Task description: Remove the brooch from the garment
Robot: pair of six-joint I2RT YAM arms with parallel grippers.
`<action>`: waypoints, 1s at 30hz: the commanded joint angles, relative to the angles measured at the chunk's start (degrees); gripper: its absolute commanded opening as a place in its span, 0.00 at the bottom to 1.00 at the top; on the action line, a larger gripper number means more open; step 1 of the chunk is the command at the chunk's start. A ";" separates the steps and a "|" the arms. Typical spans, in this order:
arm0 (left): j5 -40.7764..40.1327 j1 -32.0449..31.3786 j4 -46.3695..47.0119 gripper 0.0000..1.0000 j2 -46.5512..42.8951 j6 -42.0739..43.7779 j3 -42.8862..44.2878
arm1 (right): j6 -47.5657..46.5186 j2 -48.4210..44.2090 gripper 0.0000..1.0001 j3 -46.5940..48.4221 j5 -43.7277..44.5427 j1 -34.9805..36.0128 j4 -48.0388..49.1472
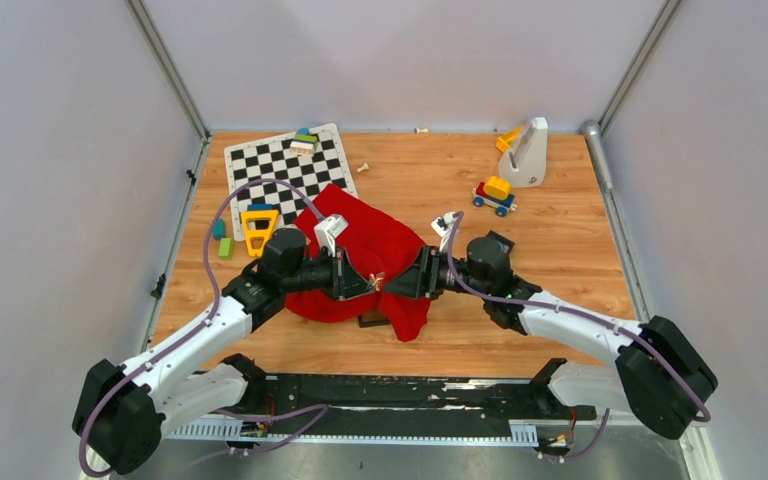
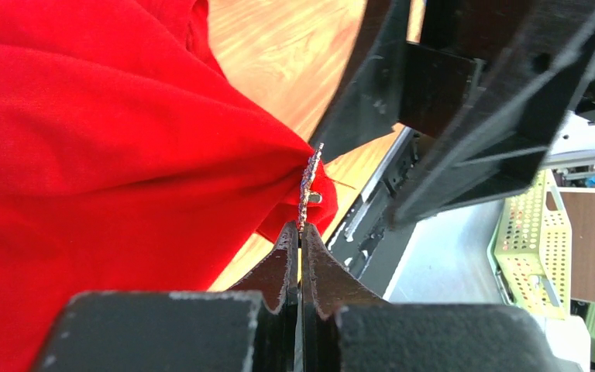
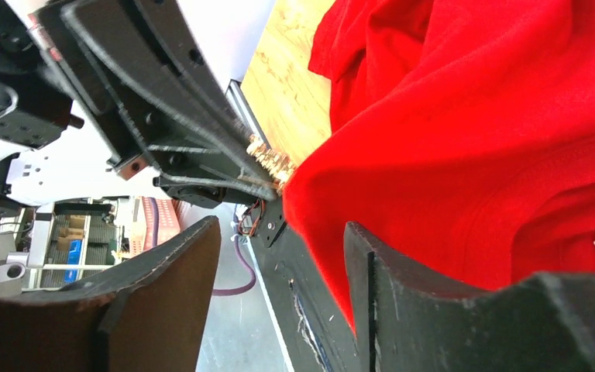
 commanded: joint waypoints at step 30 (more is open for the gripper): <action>-19.81 1.66 -17.37 0.00 -0.02 8.63 6.04 | -15.99 2.57 0.00 23.50 28.87 1.04 -27.41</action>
